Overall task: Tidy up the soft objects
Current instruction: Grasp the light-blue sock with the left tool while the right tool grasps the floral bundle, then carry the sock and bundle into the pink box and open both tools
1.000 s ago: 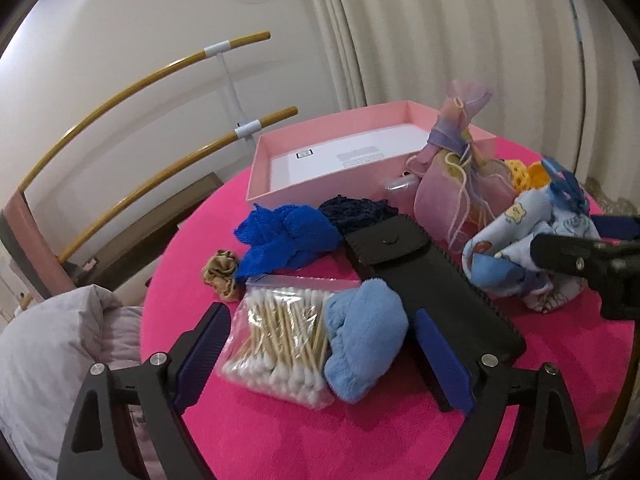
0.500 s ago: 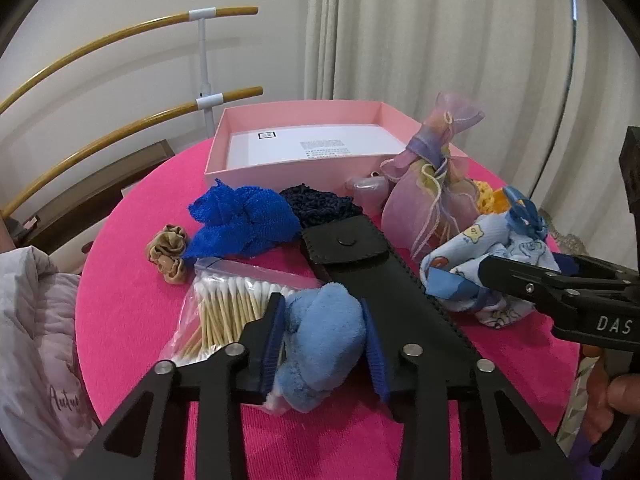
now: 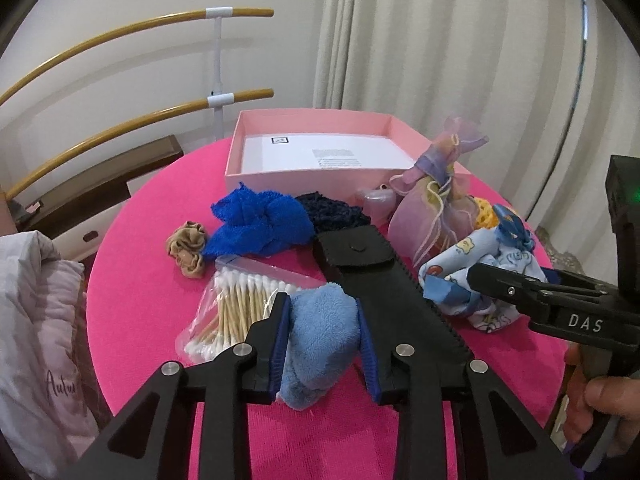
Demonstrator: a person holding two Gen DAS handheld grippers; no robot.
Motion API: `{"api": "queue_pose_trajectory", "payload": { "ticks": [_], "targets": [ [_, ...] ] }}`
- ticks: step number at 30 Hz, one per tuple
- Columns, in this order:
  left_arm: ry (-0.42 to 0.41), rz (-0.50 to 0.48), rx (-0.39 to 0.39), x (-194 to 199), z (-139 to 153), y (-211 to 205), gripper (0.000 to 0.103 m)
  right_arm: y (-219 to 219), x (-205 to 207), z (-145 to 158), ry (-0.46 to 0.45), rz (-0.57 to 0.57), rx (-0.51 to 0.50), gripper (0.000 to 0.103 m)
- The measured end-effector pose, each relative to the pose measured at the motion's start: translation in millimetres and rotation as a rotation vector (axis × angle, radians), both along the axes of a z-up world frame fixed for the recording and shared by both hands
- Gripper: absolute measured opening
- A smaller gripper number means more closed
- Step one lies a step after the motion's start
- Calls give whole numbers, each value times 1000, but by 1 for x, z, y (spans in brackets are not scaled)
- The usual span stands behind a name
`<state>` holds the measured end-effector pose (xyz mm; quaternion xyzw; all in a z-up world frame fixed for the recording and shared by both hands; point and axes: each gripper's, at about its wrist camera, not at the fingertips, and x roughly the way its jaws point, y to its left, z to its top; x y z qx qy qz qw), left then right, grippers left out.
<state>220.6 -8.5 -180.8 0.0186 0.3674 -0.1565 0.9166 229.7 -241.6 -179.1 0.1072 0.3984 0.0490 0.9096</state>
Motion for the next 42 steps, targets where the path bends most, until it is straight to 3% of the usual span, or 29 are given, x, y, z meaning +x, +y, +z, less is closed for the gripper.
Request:
{"api": "queue_pose_trajectory", "payload": {
  "ticks": [7, 15, 24, 33, 42],
  "targets": [
    [17, 54, 47, 1, 4, -5, 28, 5, -10, 5, -27, 13, -18, 55],
    [9, 96, 74, -2, 19, -4, 28, 4, -31, 30, -85, 3, -38, 54],
    [-48, 112, 80, -9, 51, -7, 28, 20, -43, 79, -196, 33, -80, 55],
    [-131, 147, 47, 10, 98, -4, 28, 34, -11, 125, -292, 44, -141, 55],
    [-155, 172, 21, 72, 125, -10, 28, 35, 44, 158, -338, 31, -166, 55]
  ]
}}
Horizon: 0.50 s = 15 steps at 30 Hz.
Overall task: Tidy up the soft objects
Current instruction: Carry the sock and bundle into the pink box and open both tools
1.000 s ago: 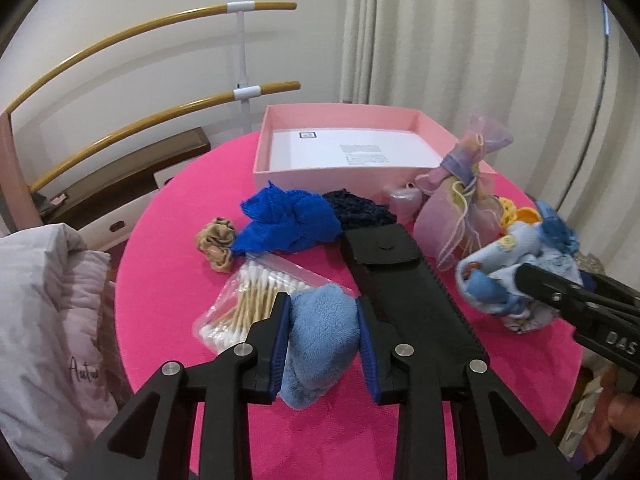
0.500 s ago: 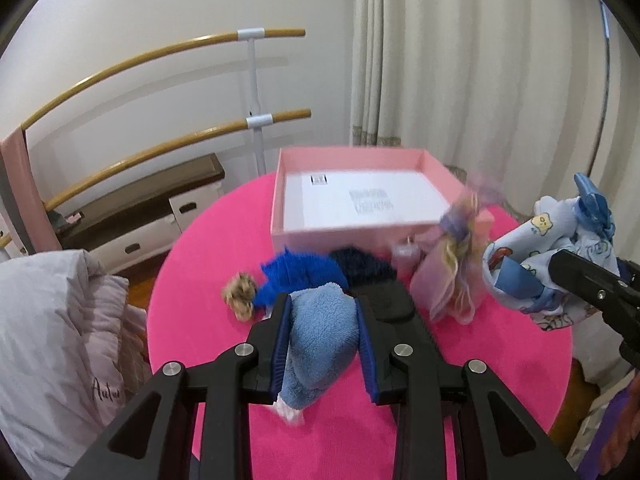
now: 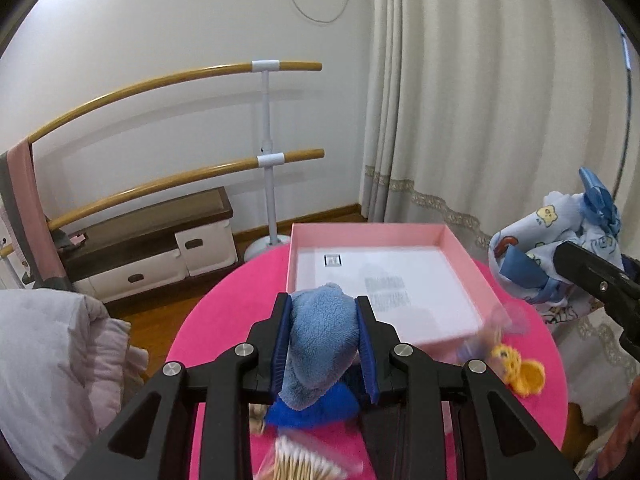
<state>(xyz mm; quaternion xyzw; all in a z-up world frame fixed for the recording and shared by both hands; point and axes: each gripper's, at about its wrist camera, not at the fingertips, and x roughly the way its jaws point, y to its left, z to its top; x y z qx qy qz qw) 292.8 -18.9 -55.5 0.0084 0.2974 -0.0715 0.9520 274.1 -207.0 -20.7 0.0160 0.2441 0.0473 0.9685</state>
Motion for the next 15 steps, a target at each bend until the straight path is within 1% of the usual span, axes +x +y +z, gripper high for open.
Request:
{"api": "queue_pose_trajectory", "payload": {
  "ticks": [5, 12, 15],
  "targets": [
    [-1, 2, 5, 34, 2, -10, 28, -9, 32, 1, 17, -13, 0, 55],
    [36, -6, -4, 93, -6, -22, 28, -21, 75, -8, 71, -16, -6, 55],
    [58, -7, -9, 122, -11, -28, 28, -25, 96, -17, 109, -13, -4, 55]
  ]
}}
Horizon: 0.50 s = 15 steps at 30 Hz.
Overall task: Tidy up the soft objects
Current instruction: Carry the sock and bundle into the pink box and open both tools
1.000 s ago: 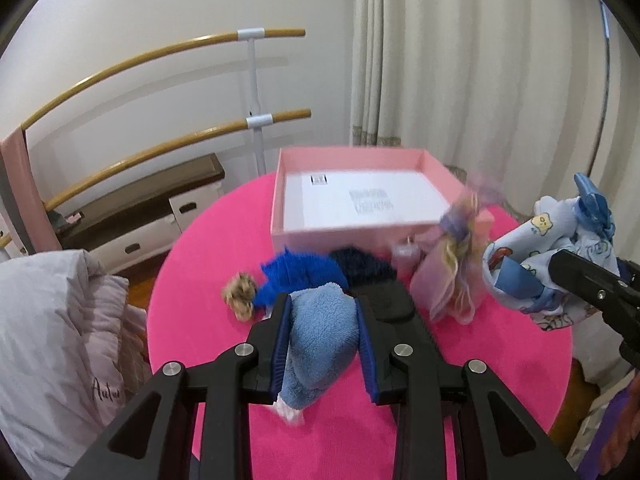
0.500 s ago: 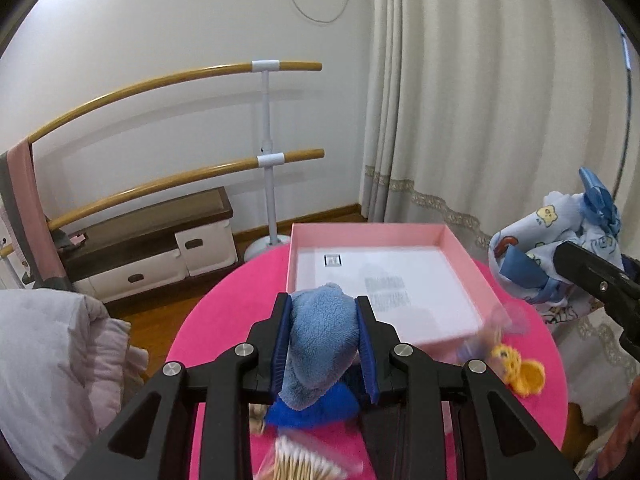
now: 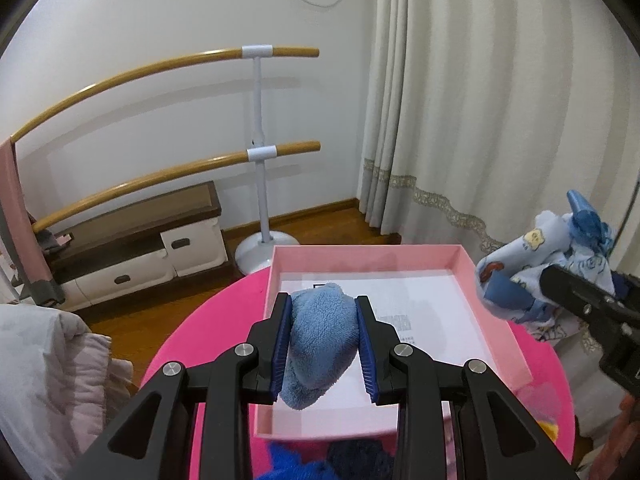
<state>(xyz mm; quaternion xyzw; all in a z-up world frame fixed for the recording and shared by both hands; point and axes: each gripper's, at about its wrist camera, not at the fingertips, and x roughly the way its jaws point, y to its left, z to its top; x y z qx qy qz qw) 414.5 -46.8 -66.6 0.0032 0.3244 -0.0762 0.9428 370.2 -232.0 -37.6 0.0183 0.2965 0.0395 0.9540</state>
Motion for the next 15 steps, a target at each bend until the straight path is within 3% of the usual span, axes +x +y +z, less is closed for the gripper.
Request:
{"api": "queue_pose_trajectory", "payload": {
  "ticks": [15],
  "targets": [
    [167, -41, -9, 154, -31, -34, 32, -28, 70, -47, 202, -4, 45, 59]
  ]
}}
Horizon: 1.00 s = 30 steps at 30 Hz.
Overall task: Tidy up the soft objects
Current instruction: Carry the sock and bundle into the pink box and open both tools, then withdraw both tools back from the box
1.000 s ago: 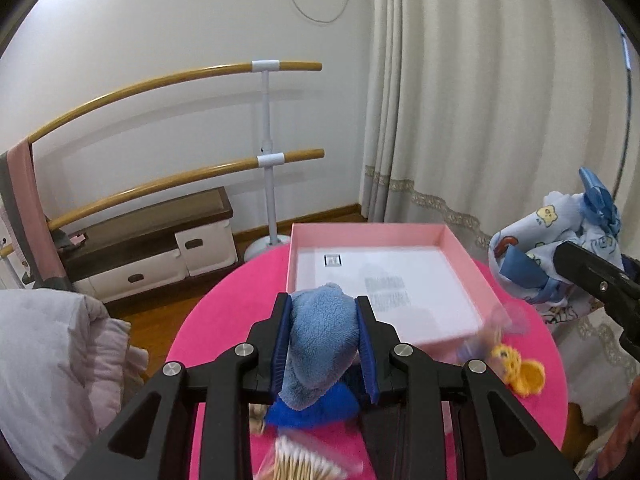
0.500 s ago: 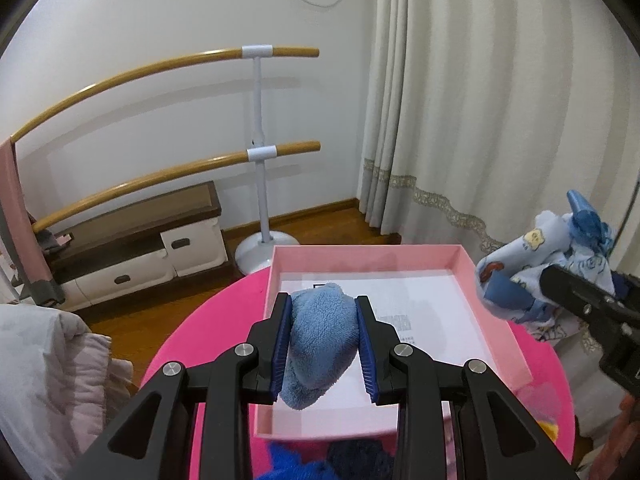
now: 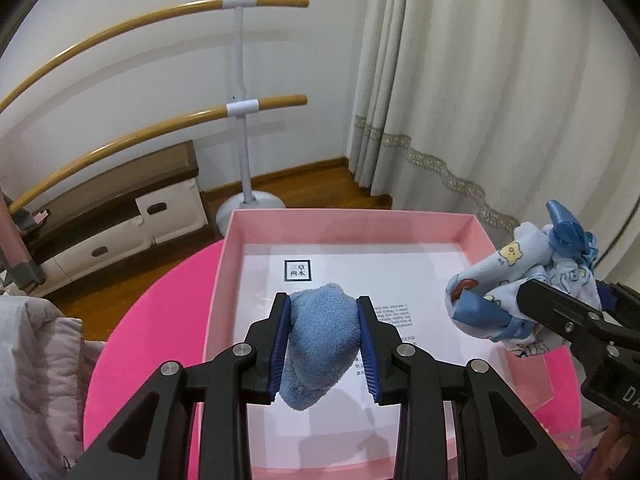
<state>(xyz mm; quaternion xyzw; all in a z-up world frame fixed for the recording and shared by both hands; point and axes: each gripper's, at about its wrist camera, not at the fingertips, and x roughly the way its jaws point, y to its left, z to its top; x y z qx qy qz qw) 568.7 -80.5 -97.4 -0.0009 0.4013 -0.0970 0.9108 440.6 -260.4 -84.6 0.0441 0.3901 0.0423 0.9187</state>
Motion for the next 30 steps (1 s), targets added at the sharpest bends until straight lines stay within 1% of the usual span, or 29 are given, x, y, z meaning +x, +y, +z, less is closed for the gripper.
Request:
{"api": "queue_pose_trajectory", "payload": {
  "ticks": [3, 4, 5, 6, 7, 8, 9, 10, 11, 12, 13, 16, 18, 22, 26, 30],
  "targets": [
    [12, -3, 3, 20, -1, -3, 33, -7, 9, -7, 29, -5, 17, 59],
    [20, -8, -7, 27, -1, -3, 33, -9, 11, -9, 37, -9, 24, 60],
    [23, -7, -12, 29, -2, -2, 36, -12, 13, -11, 45, -14, 31, 62],
    [27, -2, -10, 34, -2, -1, 46, -14, 15, -13, 54, -19, 38, 66],
    [24, 3, -10, 38, -1, 1, 53, -15, 16, -14, 57, -23, 43, 69],
    [17, 7, -12, 33, -1, 5, 70, -18, 16, -14, 53, -34, 54, 72],
    [5, 15, -11, 32, 0, 7, 85, -21, 16, -13, 46, -41, 66, 80],
    [-13, 25, -7, 30, 3, 9, 90, -22, 15, -12, 42, -43, 70, 89],
    [-33, 33, -6, 29, 7, 11, 98, -24, 14, -11, 33, -50, 75, 94],
    [-45, 40, -4, 30, 10, 14, 102, -24, 12, -9, 26, -53, 77, 101],
    [-53, 49, -2, 31, 13, 16, 103, -25, 10, -7, 19, -56, 80, 103],
    [-64, 64, -4, 29, 21, 25, 103, -25, 1, -1, 11, -66, 77, 103],
    [-76, 71, 9, 26, 26, 30, 103, -24, -8, 7, -16, -78, 77, 103],
    [-108, 85, 38, 0, 36, 32, 103, -18, -30, 24, -71, -86, 87, 103],
    [-159, 99, 54, -62, 38, 37, 103, -13, -69, 45, -144, -86, 96, 103],
    [-211, 110, 46, -123, 44, 46, 103, -10, -118, 63, -232, -86, 109, 103]
  ]
}}
